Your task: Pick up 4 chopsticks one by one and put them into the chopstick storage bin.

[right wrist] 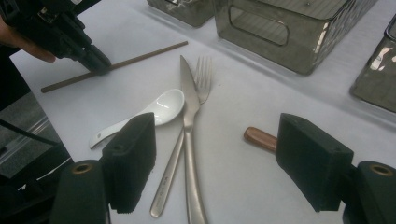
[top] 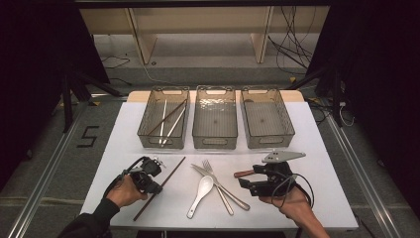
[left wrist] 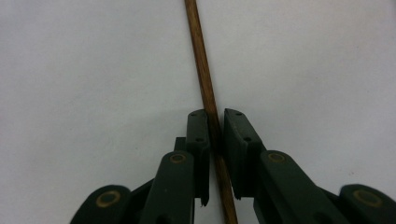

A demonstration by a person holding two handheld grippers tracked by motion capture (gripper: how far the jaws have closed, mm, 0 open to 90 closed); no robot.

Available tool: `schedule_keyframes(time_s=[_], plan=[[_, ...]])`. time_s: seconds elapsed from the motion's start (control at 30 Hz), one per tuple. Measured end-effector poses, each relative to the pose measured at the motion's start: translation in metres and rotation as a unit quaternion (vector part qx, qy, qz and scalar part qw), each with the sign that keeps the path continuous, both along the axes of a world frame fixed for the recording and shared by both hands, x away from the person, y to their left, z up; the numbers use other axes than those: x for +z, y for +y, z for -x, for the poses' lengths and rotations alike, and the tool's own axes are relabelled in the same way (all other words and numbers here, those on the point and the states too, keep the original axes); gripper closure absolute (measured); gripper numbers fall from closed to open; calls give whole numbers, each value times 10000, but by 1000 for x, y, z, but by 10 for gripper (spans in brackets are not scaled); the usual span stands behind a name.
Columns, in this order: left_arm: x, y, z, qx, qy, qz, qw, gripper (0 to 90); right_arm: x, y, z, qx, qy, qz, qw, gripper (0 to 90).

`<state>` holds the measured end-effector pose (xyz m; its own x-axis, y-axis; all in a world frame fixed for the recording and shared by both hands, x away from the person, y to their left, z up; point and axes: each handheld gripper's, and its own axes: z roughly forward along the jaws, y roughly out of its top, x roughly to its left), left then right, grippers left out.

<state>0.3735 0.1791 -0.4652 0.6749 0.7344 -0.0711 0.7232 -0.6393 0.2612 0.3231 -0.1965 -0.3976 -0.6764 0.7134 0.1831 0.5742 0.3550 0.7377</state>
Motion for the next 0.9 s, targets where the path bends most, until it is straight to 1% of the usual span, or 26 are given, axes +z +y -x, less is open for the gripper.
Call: schedule_keyframes(time_s=[0.1, 0.17, 0.2, 0.3, 0.53, 0.6, 0.63, 0.67, 0.7, 0.77, 0.83, 0.9], plan=[[0, 2, -1, 49, 37, 63, 10000, 818, 0, 0, 0, 1, 0, -5, 10000, 298], [-1, 5, -3, 96, 123, 157, 9998, 833, 0, 0, 0, -1, -5, -6, 10000, 298], [-1, 5, -4, 117, 132, 185, 9997, 836, 0, 0, 0, 10, -14, -6, 10000, 298], [0, 5, -4, 87, 126, 150, 9998, 838, 0, 0, 0, 1, -2, 3, 10000, 298], [1, 9, -5, 67, 154, 231, 9996, 840, 0, 0, 0, 9, -1, 6, 10000, 298], [4, 12, -6, 111, 92, 287, 9995, 841, 0, 0, 0, 18, -6, 0, 10000, 298], [6, 14, -6, 92, 50, 305, 9995, 841, 0, 0, 0, 16, -9, -6, 10000, 299], [7, 14, -6, 157, 16, 358, 9992, 841, 0, 0, 0, 9, -1, -8, 10000, 299], [9, 16, -7, 110, 2, 363, 9993, 841, 0, 0, 0, 9, -1, -9, 10000, 298], [12, 18, -6, 153, -59, 463, 9988, 841, 0, 0, 0, 7, 1, -5, 10000, 299], [16, 18, -6, 104, -111, 497, 9986, 841, 0, 0, 0, 14, -5, -9, 10000, 298], [21, 18, -6, 75, -144, 618, 9980, 841, 0, 0, 0, 21, -7, -2, 10000, 298]])
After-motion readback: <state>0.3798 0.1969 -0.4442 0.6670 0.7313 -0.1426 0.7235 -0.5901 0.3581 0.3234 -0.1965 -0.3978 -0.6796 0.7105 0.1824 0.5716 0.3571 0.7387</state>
